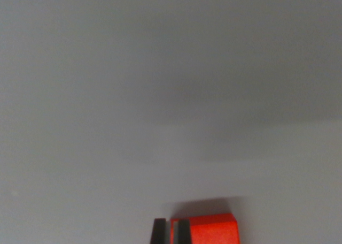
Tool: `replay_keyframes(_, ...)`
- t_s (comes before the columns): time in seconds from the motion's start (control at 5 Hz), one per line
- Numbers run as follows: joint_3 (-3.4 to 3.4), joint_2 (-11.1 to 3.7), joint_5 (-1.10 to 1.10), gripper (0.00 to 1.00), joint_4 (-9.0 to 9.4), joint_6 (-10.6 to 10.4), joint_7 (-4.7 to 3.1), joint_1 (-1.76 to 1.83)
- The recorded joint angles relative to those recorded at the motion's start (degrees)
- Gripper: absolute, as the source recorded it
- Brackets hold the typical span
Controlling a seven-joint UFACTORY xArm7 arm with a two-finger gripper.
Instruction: Reach red block
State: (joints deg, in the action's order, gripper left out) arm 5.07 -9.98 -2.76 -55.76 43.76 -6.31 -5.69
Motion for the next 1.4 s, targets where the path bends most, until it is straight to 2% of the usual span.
replay_keyframes(0.2, 0.27, -0.55, -0.04, 0.00, 1.61, -2.04, -0.21, -0.28)
replay_keyframes(0.4, 0.27, -0.55, -0.04, 0.00, 1.61, -2.04, -0.21, -0.28)
replay_keyframes(0.6, 0.53, -1.08, -0.08, 0.00, 3.17, -4.01, -0.42, -0.54)
replay_keyframes(0.8, 0.53, -1.08, -0.08, 0.00, 3.17, -4.01, -0.42, -0.54)
replay_keyframes(1.0, 0.77, -1.56, -0.12, 0.00, 4.59, -5.80, -0.60, -0.78)
replay_keyframes(1.2, 0.77, -1.56, -0.12, 0.00, 4.59, -5.80, -0.60, -0.78)
replay_keyframes(1.4, 0.97, -1.97, -0.15, 0.00, 5.80, -7.33, -0.76, -0.99)
